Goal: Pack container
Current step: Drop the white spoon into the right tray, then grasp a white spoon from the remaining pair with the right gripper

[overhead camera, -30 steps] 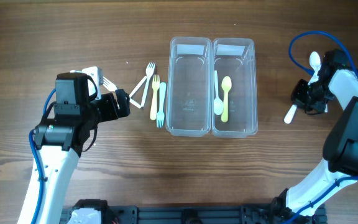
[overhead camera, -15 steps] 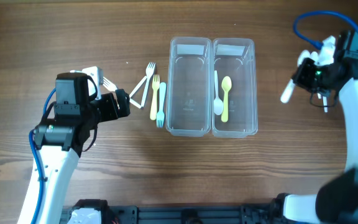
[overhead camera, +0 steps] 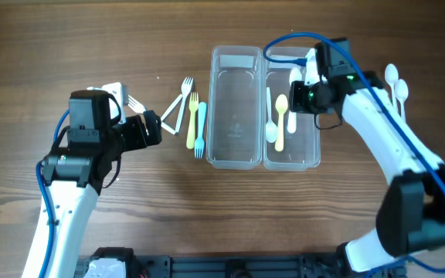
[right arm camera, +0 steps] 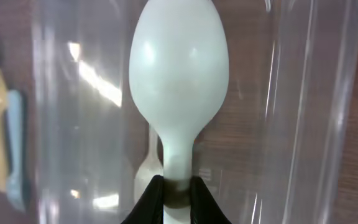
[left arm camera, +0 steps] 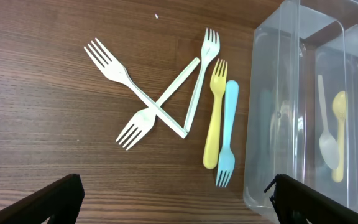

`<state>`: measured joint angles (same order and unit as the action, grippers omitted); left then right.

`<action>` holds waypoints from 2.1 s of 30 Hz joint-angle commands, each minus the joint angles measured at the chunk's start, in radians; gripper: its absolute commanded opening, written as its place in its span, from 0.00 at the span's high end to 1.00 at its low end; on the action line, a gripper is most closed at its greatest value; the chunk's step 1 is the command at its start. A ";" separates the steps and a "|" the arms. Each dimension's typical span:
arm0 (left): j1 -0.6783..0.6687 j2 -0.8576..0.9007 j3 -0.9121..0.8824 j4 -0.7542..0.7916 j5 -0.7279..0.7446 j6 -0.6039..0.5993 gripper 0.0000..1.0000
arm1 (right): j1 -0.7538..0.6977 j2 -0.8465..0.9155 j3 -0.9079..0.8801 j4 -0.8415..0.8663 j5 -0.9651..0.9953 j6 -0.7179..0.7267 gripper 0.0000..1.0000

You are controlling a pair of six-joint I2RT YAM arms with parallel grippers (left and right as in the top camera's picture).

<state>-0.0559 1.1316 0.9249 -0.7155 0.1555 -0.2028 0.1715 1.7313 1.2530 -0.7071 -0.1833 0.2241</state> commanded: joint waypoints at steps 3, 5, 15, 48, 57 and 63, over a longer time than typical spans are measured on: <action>0.008 0.002 0.018 0.000 0.008 0.016 0.00 | -0.003 -0.030 0.043 0.010 0.022 -0.071 0.69; 0.008 0.002 0.018 0.000 0.008 0.016 0.00 | -0.018 -0.069 0.088 0.006 0.027 -0.071 0.55; 0.008 0.002 0.018 0.000 0.008 0.016 0.00 | -0.332 -0.114 0.120 0.083 0.143 -0.101 0.41; 0.008 0.002 0.018 -0.015 0.008 0.016 0.00 | -0.695 0.324 0.119 0.183 0.139 -0.275 0.62; 0.008 0.002 0.018 -0.015 0.008 0.016 0.00 | -0.695 0.347 0.085 0.170 0.162 -0.274 0.74; 0.008 0.002 0.018 -0.016 0.008 0.016 0.00 | -0.694 0.347 0.081 0.143 0.180 -0.270 0.86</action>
<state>-0.0559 1.1316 0.9249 -0.7300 0.1555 -0.2031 -0.5308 2.0560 1.3449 -0.5457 -0.0319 -0.0471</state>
